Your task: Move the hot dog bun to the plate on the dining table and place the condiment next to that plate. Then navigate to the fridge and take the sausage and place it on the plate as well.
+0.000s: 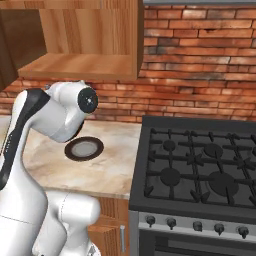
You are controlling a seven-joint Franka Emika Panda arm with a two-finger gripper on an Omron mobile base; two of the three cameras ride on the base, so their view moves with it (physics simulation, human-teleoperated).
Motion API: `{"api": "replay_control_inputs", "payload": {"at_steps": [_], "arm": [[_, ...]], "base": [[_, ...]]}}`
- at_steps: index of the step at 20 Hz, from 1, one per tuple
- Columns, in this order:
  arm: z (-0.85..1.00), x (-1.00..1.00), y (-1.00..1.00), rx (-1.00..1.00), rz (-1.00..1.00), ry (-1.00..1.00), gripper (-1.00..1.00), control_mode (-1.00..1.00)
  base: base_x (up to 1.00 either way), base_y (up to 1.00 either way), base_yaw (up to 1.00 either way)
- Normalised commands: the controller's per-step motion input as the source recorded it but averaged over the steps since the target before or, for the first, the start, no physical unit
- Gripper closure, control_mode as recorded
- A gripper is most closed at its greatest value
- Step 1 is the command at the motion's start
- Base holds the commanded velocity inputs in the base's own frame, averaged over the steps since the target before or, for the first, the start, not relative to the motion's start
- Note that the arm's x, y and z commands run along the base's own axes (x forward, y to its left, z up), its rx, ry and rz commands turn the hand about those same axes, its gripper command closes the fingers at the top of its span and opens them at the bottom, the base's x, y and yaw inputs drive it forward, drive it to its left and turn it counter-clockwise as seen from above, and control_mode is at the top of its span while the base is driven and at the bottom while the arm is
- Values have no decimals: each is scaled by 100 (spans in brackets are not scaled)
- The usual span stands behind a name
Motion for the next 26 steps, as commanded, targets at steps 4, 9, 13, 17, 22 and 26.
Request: {"api": "replay_control_inputs", "payload": {"at_steps": [4, 9, 13, 17, 22, 26], "arm": [[-44, -27, -46, 0, -14, 13, 100, -100], [0, 0, 0, 0, 0, 0, 100, 100], [0, 0, 0, 0, 0, 0, 100, 100], [0, 0, 0, 0, 0, 0, 100, 100], [0, 0, 0, 0, 0, 0, 100, 100], [0, 0, 0, 0, 0, 0, 100, 100]], "base": [[0, 0, 0], [-34, -80, -13], [-30, -99, -15], [-97, -99, -15], [-100, -100, -17], [-78, -96, -44]]}}
